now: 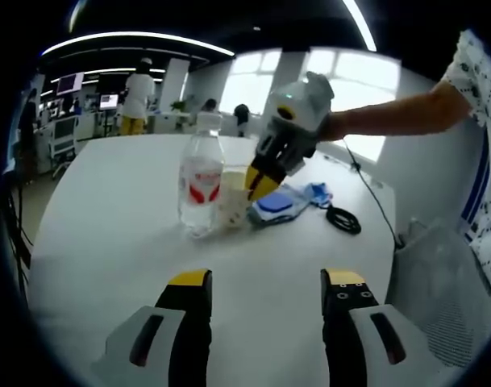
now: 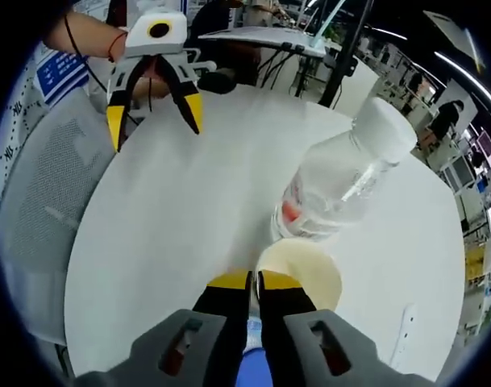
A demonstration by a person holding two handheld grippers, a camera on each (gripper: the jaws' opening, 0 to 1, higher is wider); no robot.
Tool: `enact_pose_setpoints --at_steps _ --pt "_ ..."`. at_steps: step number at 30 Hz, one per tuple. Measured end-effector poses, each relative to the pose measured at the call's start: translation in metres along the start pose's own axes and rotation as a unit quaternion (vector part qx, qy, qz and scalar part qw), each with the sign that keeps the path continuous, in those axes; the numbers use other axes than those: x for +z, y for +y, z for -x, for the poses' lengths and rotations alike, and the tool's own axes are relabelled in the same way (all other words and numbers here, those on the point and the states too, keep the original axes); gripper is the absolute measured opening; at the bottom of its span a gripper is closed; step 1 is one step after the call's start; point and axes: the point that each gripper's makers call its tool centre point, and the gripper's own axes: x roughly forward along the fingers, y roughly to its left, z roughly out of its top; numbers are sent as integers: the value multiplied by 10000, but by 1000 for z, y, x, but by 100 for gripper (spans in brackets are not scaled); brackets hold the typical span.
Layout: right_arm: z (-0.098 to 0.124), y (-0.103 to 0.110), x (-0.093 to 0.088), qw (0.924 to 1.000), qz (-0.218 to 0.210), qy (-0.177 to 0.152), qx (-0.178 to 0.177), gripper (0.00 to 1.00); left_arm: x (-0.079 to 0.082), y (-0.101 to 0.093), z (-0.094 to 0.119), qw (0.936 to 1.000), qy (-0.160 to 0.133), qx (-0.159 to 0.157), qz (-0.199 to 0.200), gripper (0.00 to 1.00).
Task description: Arrange the tabletop items into an orderly group along one side of the table until the central work area is clear of visible clutter.
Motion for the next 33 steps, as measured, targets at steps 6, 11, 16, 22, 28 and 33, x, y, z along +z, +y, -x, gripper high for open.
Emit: enact_pose_setpoints --at_steps 6,11,16,22,28,33 --pt "1 -2 0 10000 -38 -11 -73 9 0 0 0 10000 0 3 -1 51" --pt "2 -2 1 9999 -42 -20 -90 12 0 -1 0 10000 4 0 1 51" --pt "3 -2 0 9999 -69 -21 -113 14 1 -1 -1 10000 -1 -13 -1 51" --pt "4 -5 0 9998 -95 -60 -177 17 2 -1 -2 10000 -3 -21 -21 51" --pt "4 -6 -1 9996 -141 -55 -219 22 3 -3 -3 10000 9 -32 -34 52" --pt "5 -5 0 9995 -174 -121 -221 25 4 -4 -2 10000 6 -37 -47 51"
